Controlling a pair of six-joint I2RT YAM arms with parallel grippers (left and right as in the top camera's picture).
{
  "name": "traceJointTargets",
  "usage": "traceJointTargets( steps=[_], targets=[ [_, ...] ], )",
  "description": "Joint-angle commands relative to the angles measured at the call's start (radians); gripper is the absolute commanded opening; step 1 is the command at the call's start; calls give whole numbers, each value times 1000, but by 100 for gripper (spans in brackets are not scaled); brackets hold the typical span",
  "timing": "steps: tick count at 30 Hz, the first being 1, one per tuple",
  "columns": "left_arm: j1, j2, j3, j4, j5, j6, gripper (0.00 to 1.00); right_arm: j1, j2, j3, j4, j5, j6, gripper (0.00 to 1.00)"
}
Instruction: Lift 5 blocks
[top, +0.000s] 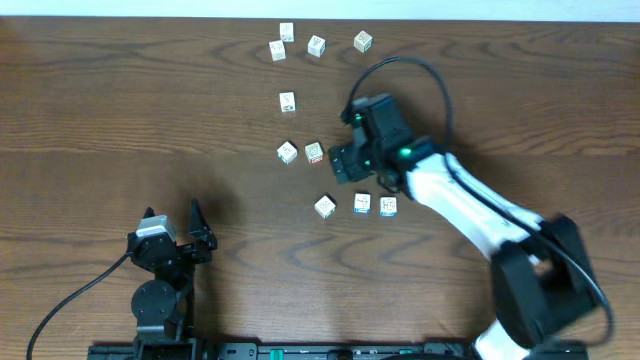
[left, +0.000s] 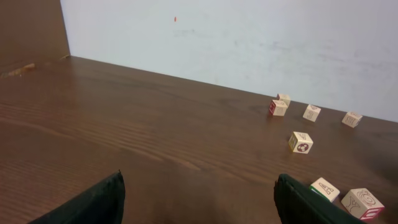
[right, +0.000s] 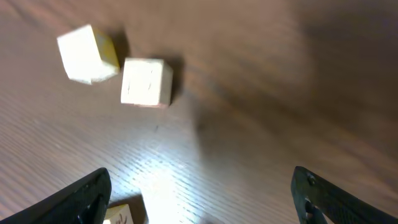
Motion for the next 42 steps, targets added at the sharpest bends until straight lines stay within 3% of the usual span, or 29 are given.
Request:
traceJointTargets(
  steps=[1, 8, 13, 19, 24, 28, 42],
  targets=[
    [-3, -5, -17, -43, -10, 14, 77, 40, 104, 84, -5, -39, -47, 89],
    [-3, -5, -17, -43, -10, 14, 77, 79, 205, 204, -19, -38, -50, 86],
    [-3, -5, -17, -43, -10, 14, 77, 90, 222, 207, 10, -2, -53, 75],
    [-3, -5, -17, -43, -10, 14, 77, 91, 275, 207, 31, 11, -73, 72],
    [-3, -5, -17, -43, -10, 14, 77, 93, 301, 207, 80, 13, -73, 61],
    [-3, -5, -17, -43, -10, 14, 77, 93, 301, 208, 130, 23, -72, 58],
    [-3, -5, -17, -43, -10, 14, 77, 93, 293, 230, 101, 34, -53, 19]
  ],
)
